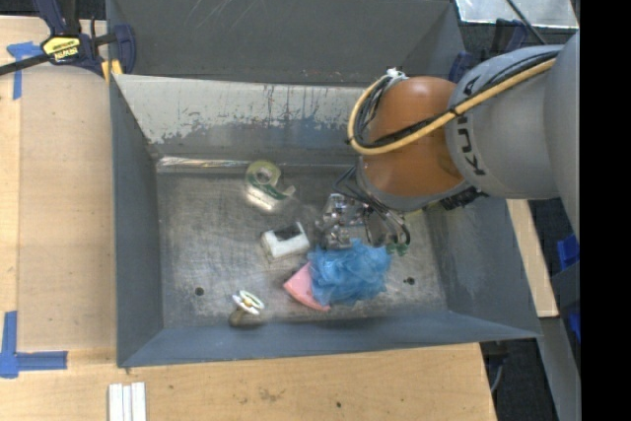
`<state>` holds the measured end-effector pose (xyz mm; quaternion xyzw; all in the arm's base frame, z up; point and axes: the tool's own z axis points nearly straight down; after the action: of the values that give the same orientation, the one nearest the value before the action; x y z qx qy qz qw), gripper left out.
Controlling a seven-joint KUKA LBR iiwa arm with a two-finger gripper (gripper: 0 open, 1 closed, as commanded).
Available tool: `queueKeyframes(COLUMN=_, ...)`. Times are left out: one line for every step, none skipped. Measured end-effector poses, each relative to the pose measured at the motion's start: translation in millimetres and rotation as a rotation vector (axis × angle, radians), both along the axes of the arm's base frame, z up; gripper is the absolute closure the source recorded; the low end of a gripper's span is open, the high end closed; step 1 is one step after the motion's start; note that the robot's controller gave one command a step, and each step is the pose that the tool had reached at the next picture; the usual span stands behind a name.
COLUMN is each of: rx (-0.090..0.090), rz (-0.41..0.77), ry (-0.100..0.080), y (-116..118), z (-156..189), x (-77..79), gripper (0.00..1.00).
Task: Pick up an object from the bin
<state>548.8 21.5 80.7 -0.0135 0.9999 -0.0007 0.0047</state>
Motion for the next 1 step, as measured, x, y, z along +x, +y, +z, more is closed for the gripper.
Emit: queueKeyframes(rx=-0.002, rz=0.157, ry=0.015, y=12.0, z=22.4, x=-0.1, gripper=1.00)
